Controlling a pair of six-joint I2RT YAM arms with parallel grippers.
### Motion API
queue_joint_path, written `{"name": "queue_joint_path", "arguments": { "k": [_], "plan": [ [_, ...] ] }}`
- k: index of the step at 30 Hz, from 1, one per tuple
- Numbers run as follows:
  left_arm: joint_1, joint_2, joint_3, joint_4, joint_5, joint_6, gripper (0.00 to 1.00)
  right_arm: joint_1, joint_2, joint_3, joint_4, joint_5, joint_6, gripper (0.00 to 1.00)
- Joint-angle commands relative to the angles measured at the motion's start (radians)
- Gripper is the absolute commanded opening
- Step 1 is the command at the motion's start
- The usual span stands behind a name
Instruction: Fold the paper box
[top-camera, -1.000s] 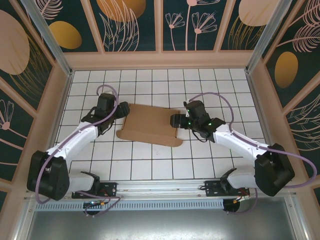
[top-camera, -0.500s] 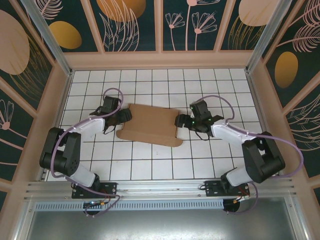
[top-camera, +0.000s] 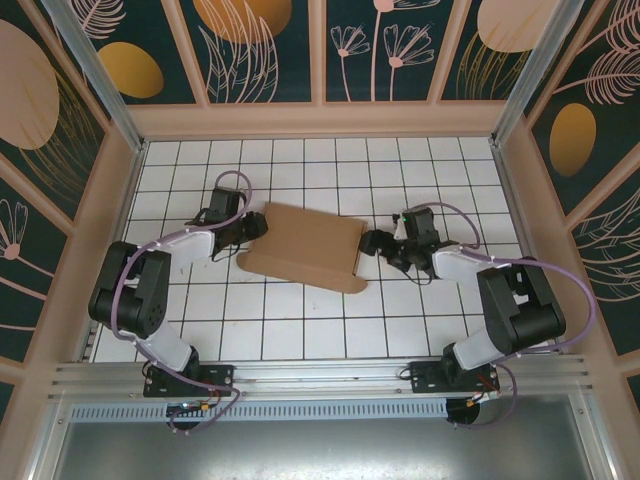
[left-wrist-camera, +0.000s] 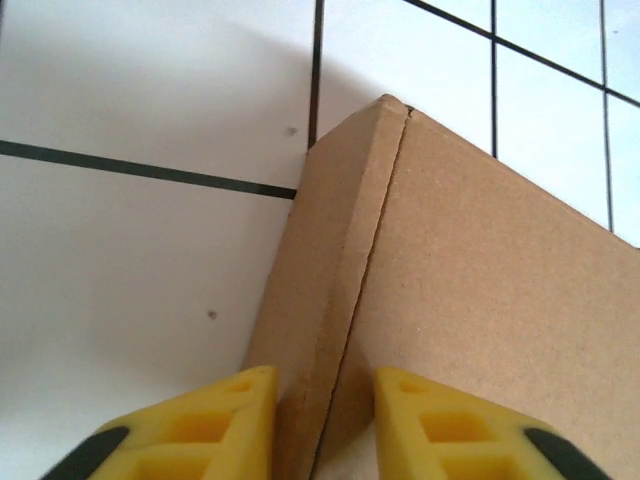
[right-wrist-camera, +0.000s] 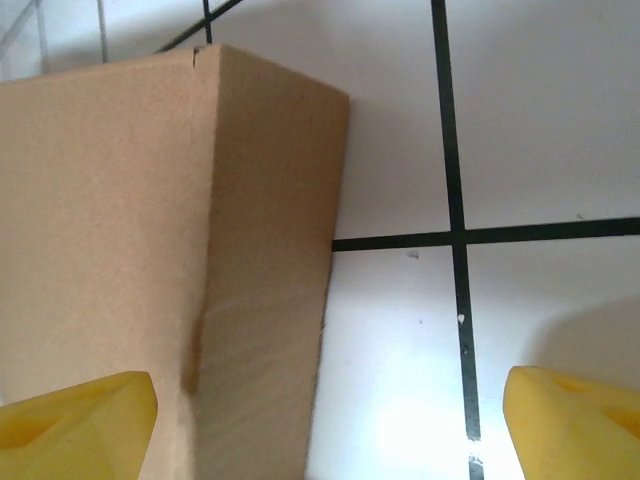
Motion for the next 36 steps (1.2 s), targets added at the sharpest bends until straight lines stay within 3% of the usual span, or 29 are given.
{"name": "queue_joint_path", "arguments": {
  "k": [1, 7, 19, 25, 28, 36],
  "plan": [
    [0.021, 0.075, -0.007, -0.070, 0.083, 0.043, 0.21, -0.029, -0.023, -0.035, 0.137, -0.177, 0.058, 0.90],
    [0.052, 0.099, -0.005, -0.066, 0.221, 0.049, 0.14, -0.033, -0.030, -0.096, 0.282, -0.249, 0.122, 0.90],
    [0.155, 0.097, -0.058, -0.033, 0.296, 0.059, 0.09, -0.054, 0.026, -0.045, 0.245, -0.206, 0.103, 0.90],
    [0.180, 0.099, -0.056, -0.045, 0.266, 0.104, 0.06, -0.061, 0.090, -0.002, 0.247, -0.216, 0.096, 0.91],
    [0.181, 0.102, -0.057, -0.044, 0.265, 0.118, 0.02, -0.062, 0.145, 0.040, 0.269, -0.263, 0.105, 0.91],
    [0.192, 0.142, -0.048, -0.041, 0.258, 0.135, 0.00, -0.042, 0.268, 0.111, 0.345, -0.460, 0.143, 0.91]
  ]
}}
